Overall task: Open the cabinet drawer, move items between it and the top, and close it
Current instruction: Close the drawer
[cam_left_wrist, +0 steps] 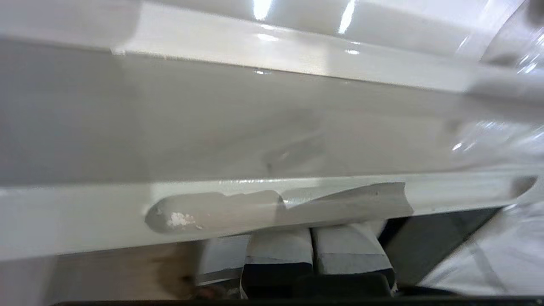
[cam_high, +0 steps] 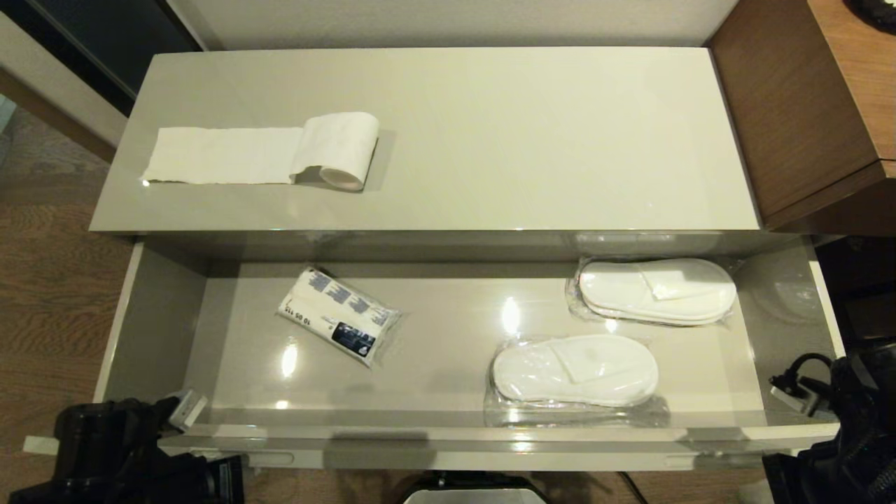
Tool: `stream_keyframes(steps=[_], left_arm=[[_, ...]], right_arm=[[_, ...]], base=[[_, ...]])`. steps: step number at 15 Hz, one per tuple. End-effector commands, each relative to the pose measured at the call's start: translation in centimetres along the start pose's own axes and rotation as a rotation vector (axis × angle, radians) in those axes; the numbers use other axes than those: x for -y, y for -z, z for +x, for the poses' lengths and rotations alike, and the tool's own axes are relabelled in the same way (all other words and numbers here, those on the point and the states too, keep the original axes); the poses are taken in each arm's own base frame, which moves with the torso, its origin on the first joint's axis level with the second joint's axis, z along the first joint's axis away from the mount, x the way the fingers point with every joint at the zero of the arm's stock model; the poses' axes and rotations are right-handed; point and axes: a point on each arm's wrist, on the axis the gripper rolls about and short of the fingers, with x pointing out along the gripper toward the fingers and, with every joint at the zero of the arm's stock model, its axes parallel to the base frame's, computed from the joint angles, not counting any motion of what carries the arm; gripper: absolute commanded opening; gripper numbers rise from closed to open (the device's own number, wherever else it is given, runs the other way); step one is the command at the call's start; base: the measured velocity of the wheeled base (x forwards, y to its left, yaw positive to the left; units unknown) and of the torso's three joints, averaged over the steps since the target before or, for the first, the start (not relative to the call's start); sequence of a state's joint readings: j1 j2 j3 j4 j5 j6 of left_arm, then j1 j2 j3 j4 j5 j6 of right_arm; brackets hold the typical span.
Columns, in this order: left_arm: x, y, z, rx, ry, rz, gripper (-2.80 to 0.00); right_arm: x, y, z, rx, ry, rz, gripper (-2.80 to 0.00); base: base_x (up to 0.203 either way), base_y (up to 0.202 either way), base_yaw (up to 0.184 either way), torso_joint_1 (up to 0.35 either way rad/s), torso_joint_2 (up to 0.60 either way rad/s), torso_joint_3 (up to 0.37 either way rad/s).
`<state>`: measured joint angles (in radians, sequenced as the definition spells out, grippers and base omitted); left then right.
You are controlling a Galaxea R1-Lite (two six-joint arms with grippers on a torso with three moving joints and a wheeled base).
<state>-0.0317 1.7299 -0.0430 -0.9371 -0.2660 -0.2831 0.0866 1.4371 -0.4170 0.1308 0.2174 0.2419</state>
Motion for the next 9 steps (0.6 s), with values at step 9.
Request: stream_keyframes(steps=[9], left_arm=[[0.9, -3.3, 0.6, 0.147, 0.066, -0.119, -2.80]], right_arm=[[-1.1, -5.0, 3.5, 0.113, 0.013, 0.064, -2.80]], base=[[0.000, 0.000, 0.000, 0.000, 0.00, 0.000]])
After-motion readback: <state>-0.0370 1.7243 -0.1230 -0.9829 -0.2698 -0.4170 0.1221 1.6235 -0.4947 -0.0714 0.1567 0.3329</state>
